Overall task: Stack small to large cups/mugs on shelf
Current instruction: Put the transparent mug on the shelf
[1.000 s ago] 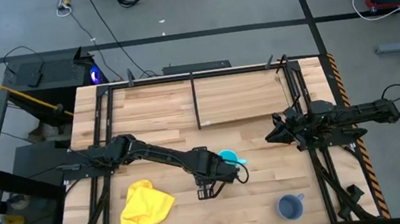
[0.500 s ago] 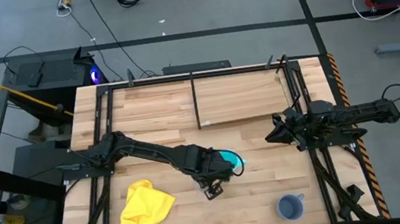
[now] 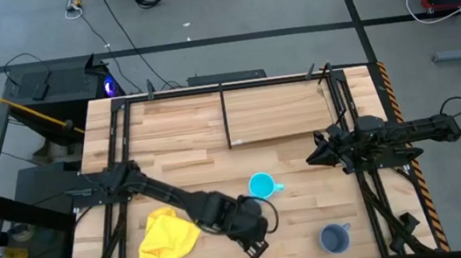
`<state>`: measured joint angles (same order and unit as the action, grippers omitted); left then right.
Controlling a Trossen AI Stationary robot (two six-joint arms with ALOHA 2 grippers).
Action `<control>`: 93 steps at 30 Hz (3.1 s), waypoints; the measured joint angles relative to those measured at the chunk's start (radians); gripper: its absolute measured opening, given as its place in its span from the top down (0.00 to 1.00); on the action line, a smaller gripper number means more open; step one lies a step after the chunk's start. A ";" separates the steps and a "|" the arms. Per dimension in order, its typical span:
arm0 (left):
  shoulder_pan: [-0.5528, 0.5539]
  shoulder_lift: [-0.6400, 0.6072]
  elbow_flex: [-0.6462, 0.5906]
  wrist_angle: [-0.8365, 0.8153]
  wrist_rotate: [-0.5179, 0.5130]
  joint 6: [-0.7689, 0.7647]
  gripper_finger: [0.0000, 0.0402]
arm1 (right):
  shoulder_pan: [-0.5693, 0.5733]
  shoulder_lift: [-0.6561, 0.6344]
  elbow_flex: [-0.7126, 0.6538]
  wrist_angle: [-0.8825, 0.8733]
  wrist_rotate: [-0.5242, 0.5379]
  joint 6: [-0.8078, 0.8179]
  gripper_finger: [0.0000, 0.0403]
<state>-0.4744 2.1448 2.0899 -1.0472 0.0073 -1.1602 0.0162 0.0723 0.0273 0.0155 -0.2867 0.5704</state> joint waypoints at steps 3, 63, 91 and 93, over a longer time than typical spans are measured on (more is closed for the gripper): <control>-0.042 0.000 0.000 -0.034 -0.092 -0.101 0.90 | 0.000 0.000 0.000 0.000 0.000 0.048 0.85; -0.104 0.036 -0.001 -0.199 -0.427 -1.082 0.97 | 0.000 0.015 0.001 0.006 -0.171 0.039 0.85; -0.072 0.068 -0.001 -0.431 -0.368 -1.085 0.84 | 0.000 0.099 0.003 0.009 -0.212 0.055 0.85; -0.059 0.068 -0.001 -0.430 -0.365 -1.084 0.79 | 0.000 0.108 0.002 0.007 -0.212 0.055 0.85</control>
<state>-0.5339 2.2131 2.0888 -1.4776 -0.3579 -2.2446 0.0166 0.1800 0.0297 0.0229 -0.4990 0.6254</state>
